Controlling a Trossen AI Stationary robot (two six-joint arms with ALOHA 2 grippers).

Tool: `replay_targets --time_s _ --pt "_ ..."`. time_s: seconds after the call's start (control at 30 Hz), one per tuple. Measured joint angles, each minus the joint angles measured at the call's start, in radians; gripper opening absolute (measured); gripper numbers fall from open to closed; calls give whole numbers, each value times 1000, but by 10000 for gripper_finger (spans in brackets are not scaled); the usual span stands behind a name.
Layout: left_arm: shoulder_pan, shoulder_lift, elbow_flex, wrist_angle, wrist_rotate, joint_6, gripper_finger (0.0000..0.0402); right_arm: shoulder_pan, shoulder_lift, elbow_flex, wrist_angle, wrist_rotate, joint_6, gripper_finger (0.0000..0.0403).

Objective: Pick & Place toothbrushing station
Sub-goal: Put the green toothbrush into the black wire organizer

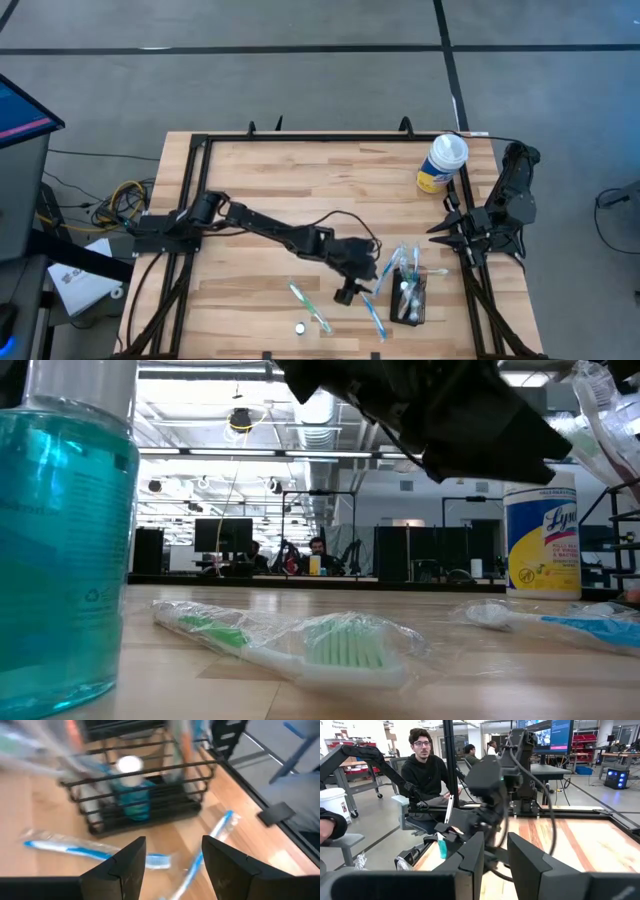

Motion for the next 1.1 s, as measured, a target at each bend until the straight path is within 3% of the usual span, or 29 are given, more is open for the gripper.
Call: replay_targets --time_s 0.57,0.67,0.83,1.1 --pt "-15 -2 -154 -5 -74 -35 186 0 0 0 0 0 0 77" --pt "-18 -15 -161 -74 -70 -40 186 0 0 0 0 0 0 77" --pt "-34 -79 -170 -249 -67 -98 186 0 0 0 -2 0 0 77" --pt "-79 -267 -351 -272 -76 -139 186 0 0 0 -2 0 11 77"
